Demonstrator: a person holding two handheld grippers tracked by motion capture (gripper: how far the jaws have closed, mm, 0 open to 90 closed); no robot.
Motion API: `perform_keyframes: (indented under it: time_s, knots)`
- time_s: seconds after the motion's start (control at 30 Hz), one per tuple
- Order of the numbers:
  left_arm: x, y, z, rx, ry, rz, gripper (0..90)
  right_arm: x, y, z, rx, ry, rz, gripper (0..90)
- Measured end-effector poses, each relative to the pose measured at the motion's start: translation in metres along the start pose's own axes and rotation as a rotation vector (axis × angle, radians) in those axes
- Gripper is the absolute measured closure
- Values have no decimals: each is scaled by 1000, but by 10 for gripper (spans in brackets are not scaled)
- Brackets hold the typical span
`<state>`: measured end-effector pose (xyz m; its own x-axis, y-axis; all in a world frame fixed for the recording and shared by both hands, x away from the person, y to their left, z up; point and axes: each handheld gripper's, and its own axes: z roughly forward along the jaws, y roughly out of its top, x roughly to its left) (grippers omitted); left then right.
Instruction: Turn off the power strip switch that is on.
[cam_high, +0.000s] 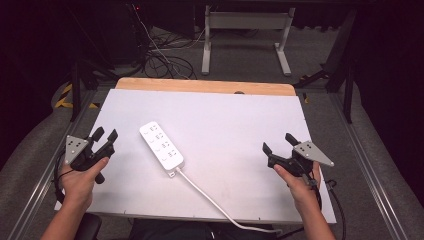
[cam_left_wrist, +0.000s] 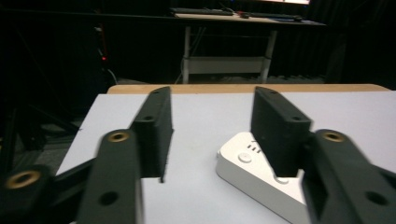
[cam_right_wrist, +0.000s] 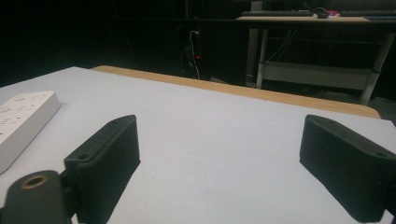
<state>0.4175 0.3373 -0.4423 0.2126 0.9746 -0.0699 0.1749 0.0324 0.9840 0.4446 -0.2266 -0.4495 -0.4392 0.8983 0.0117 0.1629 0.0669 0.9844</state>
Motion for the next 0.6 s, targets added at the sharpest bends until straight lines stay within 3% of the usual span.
perform_keyframes:
  time_s: [0.03, 0.13, 0.17, 0.27, 0.6]
  knots:
    - [1, 0, -1, 0, -6, 2, 637, 1, 0, 0, 2, 3, -1, 126]
    - [2, 1, -4, -4, -17, 11, 748, 1, 0, 1, 5, 5, -5, 127]
    - [2, 1, -4, -3, -18, 18, 748, 1, 0, 1, 5, 5, -5, 127]
    - [2, 3, -6, 7, -34, 21, 899, 1, 0, 2, 9, 6, -4, 128]
    - [-1, 5, -5, 22, -72, 33, 900, 1, 0, 1, 11, 5, -4, 133]
